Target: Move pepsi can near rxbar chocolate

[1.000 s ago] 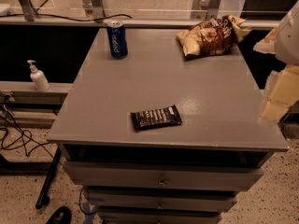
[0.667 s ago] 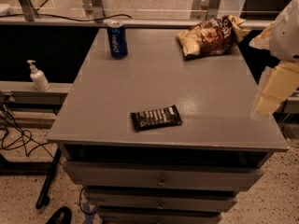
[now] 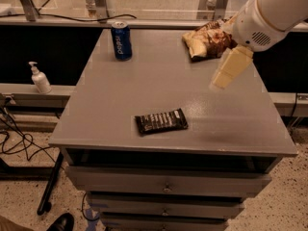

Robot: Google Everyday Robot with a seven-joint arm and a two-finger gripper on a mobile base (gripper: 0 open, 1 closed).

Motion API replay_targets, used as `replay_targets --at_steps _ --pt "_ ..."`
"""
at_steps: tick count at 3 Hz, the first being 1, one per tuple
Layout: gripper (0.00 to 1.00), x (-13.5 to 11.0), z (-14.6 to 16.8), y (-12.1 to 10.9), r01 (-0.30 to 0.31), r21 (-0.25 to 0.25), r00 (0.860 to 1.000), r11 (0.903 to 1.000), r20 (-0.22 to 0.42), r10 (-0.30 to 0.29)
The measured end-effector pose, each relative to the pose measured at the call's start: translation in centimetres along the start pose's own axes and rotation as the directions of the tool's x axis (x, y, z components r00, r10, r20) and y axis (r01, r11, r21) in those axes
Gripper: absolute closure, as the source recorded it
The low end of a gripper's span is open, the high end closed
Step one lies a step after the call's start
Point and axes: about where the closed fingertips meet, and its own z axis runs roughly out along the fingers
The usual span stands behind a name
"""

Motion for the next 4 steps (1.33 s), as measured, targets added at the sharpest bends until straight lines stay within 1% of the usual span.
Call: replay_targets --at_steps 1,2,3,4 --pt "0.0 -2.9 5.5 -3.4 -0.082 0.026 0.99 0.9963 0.116 0.078" --pt "0.0 -2.9 5.5 -3.4 -0.08 0.025 0.99 0.9964 0.117 0.077" --pt "0.0 -5.6 7.7 -4.4 -0.112 0.015 0.971 0.9936 0.216 0.106" --pt "0.0 -10.4 11.7 -5.6 -0.194 -0.035 0.903 0.9803 0.384 0.193"
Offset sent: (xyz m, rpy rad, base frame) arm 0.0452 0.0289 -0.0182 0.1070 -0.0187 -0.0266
